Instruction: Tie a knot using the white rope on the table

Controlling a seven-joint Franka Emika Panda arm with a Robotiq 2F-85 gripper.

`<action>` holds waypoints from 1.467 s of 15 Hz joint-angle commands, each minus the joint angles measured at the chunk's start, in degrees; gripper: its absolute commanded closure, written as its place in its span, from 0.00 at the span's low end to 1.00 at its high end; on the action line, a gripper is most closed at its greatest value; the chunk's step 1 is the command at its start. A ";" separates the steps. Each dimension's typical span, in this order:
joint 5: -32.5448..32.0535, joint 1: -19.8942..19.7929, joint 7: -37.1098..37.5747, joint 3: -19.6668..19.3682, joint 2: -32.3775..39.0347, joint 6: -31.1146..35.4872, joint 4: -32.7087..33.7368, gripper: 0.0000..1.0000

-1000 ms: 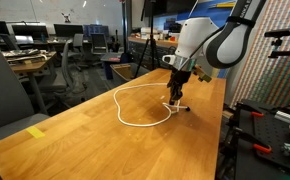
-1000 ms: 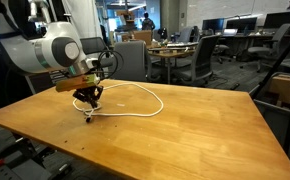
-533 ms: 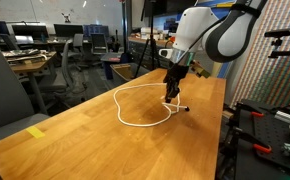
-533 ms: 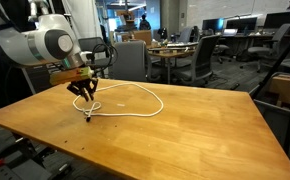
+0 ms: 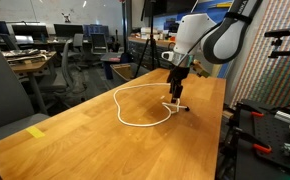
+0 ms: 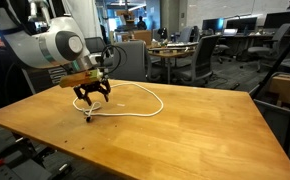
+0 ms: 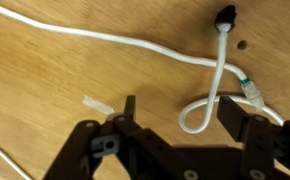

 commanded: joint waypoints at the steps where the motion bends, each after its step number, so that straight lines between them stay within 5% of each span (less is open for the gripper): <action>1: 2.27 -0.08 0.76 1.54 2.37 -2.66 2.30 0.00; 5: 6.88 -1.41 -0.29 5.11 2.44 -6.84 3.33 0.00; 6: 6.97 -1.17 -0.03 4.96 2.73 -7.08 3.78 0.25; 11: 3.94 0.64 2.36 1.07 4.89 -6.46 6.06 0.58; 16: 10.88 -3.85 0.05 5.49 5.19 -8.78 6.65 0.93; 19: 5.76 -1.29 0.93 0.67 -3.53 -17.51 3.99 0.99; 22: -5.26 -0.49 8.84 -5.12 -11.86 -23.19 1.72 0.94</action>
